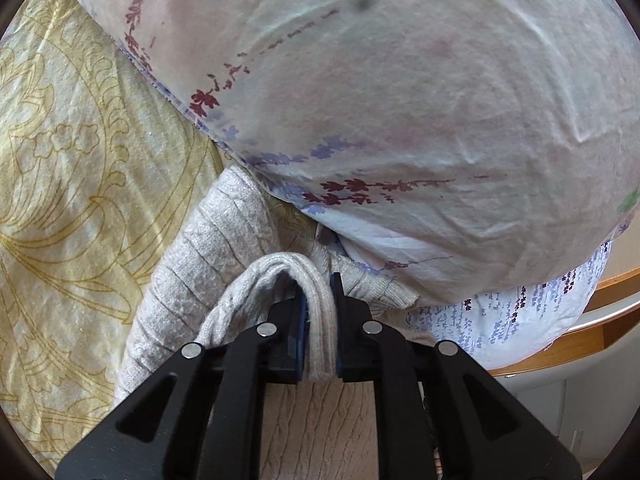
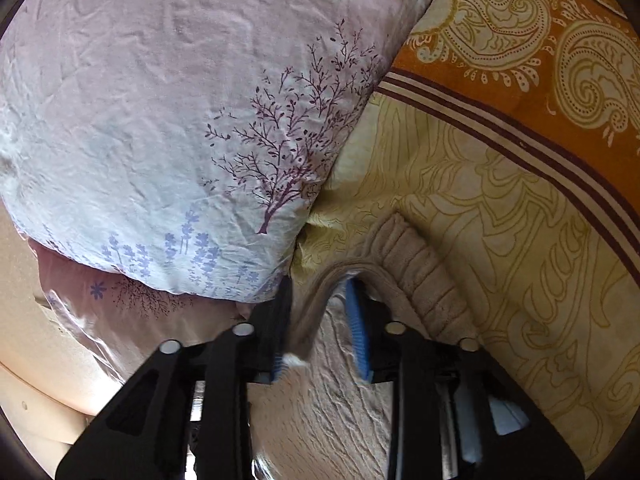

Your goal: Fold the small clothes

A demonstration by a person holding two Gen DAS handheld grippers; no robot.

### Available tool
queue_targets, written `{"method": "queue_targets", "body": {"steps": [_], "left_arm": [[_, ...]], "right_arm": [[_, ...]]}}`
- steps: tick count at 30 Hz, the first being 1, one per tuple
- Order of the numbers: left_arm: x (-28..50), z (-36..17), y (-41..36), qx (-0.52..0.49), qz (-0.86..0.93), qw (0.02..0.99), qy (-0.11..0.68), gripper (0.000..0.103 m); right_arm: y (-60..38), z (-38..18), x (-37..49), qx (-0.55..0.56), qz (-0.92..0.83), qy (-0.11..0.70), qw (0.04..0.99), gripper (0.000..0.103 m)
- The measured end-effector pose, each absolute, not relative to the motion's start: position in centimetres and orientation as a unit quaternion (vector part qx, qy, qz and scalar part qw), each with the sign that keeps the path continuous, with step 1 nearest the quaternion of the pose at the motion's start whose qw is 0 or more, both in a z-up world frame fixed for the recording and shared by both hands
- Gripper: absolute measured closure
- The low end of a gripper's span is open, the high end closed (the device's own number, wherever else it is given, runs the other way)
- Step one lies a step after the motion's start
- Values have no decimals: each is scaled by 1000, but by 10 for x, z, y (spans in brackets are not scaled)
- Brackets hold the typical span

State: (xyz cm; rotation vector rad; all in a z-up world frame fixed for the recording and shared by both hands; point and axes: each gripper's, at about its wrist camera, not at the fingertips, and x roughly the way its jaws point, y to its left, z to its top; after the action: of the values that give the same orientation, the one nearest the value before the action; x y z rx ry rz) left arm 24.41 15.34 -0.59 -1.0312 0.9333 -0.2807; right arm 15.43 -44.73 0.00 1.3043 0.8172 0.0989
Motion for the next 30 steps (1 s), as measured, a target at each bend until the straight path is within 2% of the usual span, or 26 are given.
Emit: {"method": "queue_targets", "body": {"steps": [1,4,6,12,19,24,26,27,30], "left_arm": [[244,-4,151,-472,-132,760,428,85],[245,4,147,-462,-138,767,423,67],[245,12,145,-450,-140,775,420,45],[226,39,160,-384,-116,817,415,23],[180,39,168,-294,-116,837,446,24],[156,30,157,-272,-129,832,466,24],[152,28,153,-260,-127,833,471,24],[148,26,159,-256,-127,834,473,24],[145,26,158,-249,-129,833,478,24]], "right_arm": [[-447,3,155,583,45,371,721,57],[-445,8,156,564,40,379,732,57],[-442,10,154,561,34,380,735,57],[-459,57,123,421,-73,363,828,56],[-445,57,84,354,-16,418,836,56],[-420,43,65,328,2,454,828,57],[-413,39,62,318,3,464,827,70],[-411,40,60,311,2,466,828,85],[-410,51,52,309,6,449,838,90]]}}
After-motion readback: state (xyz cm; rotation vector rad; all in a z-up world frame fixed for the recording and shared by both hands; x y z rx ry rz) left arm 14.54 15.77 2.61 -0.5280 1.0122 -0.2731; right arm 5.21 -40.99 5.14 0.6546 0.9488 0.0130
